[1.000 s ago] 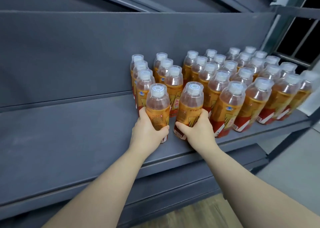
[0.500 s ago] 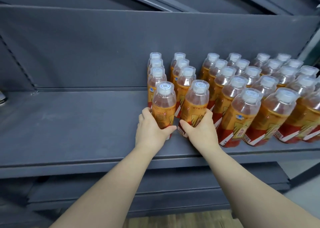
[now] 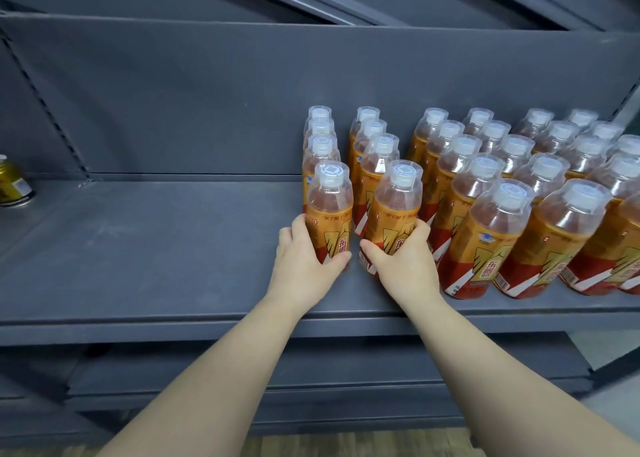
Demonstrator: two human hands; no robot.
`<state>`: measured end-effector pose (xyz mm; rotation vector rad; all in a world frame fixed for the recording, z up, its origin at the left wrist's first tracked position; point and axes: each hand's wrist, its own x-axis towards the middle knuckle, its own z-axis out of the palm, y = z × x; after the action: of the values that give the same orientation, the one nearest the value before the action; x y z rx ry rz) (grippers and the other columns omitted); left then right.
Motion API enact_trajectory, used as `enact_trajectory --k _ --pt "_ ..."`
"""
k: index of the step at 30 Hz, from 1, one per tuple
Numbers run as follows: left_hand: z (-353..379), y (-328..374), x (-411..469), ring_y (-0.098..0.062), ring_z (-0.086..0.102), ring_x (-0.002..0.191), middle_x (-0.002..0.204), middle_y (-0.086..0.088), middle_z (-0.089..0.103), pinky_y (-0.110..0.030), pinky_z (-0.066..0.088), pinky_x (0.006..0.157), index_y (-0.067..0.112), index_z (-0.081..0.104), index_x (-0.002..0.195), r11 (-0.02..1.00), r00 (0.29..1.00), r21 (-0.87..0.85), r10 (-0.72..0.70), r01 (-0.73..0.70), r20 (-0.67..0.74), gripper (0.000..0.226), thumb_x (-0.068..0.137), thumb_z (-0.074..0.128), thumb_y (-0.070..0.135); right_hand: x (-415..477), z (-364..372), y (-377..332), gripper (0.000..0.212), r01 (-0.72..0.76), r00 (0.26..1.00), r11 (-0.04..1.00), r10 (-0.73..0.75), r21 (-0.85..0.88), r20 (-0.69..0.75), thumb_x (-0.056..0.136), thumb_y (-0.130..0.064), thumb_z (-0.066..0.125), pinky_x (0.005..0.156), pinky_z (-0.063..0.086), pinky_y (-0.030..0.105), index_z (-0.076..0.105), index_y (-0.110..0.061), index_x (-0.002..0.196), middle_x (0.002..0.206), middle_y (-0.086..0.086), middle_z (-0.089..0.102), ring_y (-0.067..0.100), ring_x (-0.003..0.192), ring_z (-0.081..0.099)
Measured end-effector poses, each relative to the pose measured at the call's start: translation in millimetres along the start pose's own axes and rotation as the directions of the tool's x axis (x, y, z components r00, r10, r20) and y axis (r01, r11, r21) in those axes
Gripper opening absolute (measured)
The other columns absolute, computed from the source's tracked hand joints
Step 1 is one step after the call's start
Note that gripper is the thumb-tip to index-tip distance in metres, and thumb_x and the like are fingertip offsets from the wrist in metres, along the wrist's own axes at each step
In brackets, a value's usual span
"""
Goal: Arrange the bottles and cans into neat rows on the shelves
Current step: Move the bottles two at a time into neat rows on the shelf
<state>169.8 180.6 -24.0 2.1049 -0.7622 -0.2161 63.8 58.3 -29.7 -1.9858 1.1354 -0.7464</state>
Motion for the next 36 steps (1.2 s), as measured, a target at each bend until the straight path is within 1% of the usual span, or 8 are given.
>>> enact_trajectory --k 3,6,10,15,21,27,32,36 --pt "0 1 6 -0.019 0.047 0.127 0.139 -0.001 0.043 -0.037 0.046 0.103 0.024 0.031 0.144 1.000 1.000 -0.015 -0.019 0.019 -0.021 0.083 0.081 0.080 0.043 0 -3 0 0.077 -0.006 1.000 1.000 0.005 0.011 0.020 0.085 -0.051 0.072 0.090 0.050 0.037 0.029 -0.021 0.142 0.112 -0.010 0.046 0.019 0.110 0.055" --pt "-4 -1 10 -0.018 0.051 0.127 0.141 0.002 0.049 -0.034 0.046 0.100 0.024 0.031 0.145 0.996 1.000 -0.090 -0.021 0.021 0.011 0.074 0.087 0.076 0.034 0 -4 0 0.073 -0.008 1.000 1.000 0.008 -0.013 0.019 0.086 -0.049 0.071 0.086 0.048 0.033 0.031 -0.019 0.140 0.109 -0.009 0.046 0.018 0.107 0.055" --pt "-6 0 11 -0.019 0.051 0.129 0.142 0.001 0.050 -0.035 0.045 0.104 0.022 0.027 0.147 0.990 0.999 -0.139 -0.029 0.032 0.028 0.067 0.094 0.068 0.024 3 2 -3 0.075 -0.020 1.000 0.999 0.020 -0.030 0.000 0.085 -0.049 0.072 0.088 0.049 0.034 0.031 -0.018 0.139 0.124 -0.001 0.054 0.024 0.117 0.057" --pt "-3 -3 12 -0.020 0.051 0.128 0.142 0.000 0.049 -0.032 0.043 0.103 0.021 0.024 0.149 0.988 0.999 -0.150 -0.012 0.018 0.039 0.064 0.097 0.062 0.018 9 6 -7 0.072 -0.026 1.000 0.999 0.026 -0.029 -0.007 0.086 -0.046 0.074 0.082 0.047 0.032 0.031 -0.017 0.135 0.110 -0.007 0.046 0.024 0.113 0.058" --pt "-2 -4 16 -0.019 0.048 0.131 0.145 0.001 0.047 -0.036 0.042 0.108 0.022 0.021 0.151 0.988 0.998 -0.157 -0.003 0.013 0.066 0.066 0.099 0.059 0.017 15 9 -9 0.075 -0.037 0.999 0.999 0.037 -0.032 -0.002 0.086 -0.046 0.073 0.086 0.049 0.034 0.029 -0.016 0.139 0.128 0.003 0.053 0.026 0.117 0.057" --pt "-2 -4 22 -0.020 0.050 0.130 0.143 0.000 0.049 -0.034 0.041 0.107 0.021 0.021 0.151 0.987 0.997 -0.160 -0.006 0.018 0.075 0.063 0.100 0.057 0.013 17 12 -9 0.075 -0.041 0.999 0.998 0.041 -0.037 -0.001 0.086 -0.048 0.073 0.087 0.050 0.035 0.028 -0.017 0.137 0.128 0.003 0.053 0.026 0.115 0.057" --pt "-1 -5 24 -0.019 0.049 0.130 0.144 0.001 0.049 -0.036 0.041 0.109 0.023 0.021 0.151 0.989 0.995 -0.148 0.000 0.015 0.095 0.062 0.100 0.056 0.015 16 11 -10 0.076 -0.047 0.999 0.998 0.047 -0.047 0.006 0.086 -0.048 0.073 0.091 0.051 0.039 0.028 -0.017 0.138 0.130 0.003 0.052 0.027 0.116 0.056" --pt "-1 -6 25 -0.018 0.047 0.132 0.146 0.001 0.047 -0.035 0.040 0.110 0.024 0.022 0.151 0.989 0.994 -0.148 0.003 0.013 0.106 0.061 0.101 0.055 0.015 17 11 -10 0.075 -0.056 0.998 0.997 0.057 -0.055 0.005 0.086 -0.048 0.073 0.090 0.050 0.038 0.028 -0.017 0.137 0.129 0.003 0.052 0.026 0.116 0.056"
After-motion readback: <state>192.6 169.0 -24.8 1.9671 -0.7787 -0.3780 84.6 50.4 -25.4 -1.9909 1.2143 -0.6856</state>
